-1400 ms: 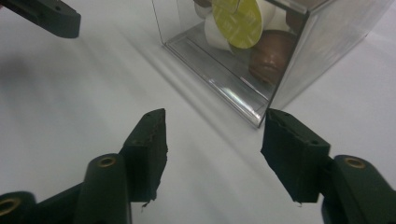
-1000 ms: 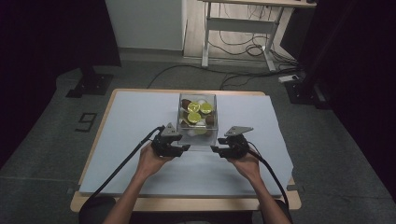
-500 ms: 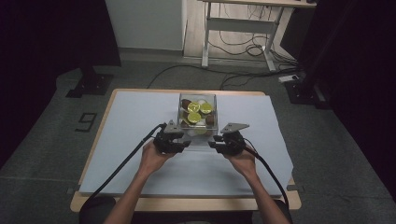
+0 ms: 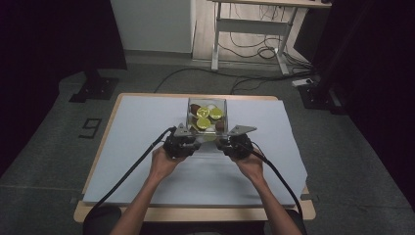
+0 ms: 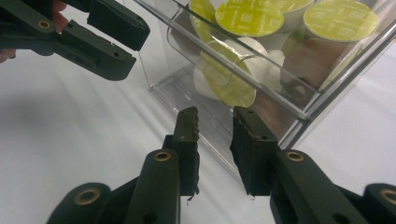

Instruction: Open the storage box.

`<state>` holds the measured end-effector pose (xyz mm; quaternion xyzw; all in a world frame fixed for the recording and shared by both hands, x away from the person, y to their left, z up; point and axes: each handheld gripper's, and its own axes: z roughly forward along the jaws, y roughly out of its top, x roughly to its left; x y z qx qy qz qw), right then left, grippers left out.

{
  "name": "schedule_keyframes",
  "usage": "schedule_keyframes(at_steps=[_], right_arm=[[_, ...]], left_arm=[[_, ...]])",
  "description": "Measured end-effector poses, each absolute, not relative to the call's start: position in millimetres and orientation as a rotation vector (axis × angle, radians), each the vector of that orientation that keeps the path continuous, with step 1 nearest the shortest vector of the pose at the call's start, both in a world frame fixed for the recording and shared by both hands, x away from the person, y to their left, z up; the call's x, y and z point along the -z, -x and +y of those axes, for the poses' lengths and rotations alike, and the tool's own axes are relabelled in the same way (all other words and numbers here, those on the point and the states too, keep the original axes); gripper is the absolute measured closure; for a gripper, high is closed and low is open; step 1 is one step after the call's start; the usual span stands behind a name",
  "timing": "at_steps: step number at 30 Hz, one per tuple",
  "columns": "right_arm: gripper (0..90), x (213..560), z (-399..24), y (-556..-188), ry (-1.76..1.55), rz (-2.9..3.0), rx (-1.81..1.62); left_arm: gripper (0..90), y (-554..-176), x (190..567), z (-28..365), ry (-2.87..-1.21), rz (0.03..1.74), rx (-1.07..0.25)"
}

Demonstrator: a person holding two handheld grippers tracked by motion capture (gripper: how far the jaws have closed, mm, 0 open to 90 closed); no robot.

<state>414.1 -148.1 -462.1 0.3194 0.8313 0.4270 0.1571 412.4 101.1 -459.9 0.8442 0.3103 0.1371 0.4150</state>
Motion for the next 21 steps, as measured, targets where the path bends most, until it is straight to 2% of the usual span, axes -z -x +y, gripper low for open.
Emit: schedule_keyframes(at_steps=[21], right_arm=[[79.9,464.0,-134.4,-426.1,-0.918,2.357,-1.207]], left_arm=[[72.8,-422.1,464.2,99.9,-2.072,0.791,-0.339]])
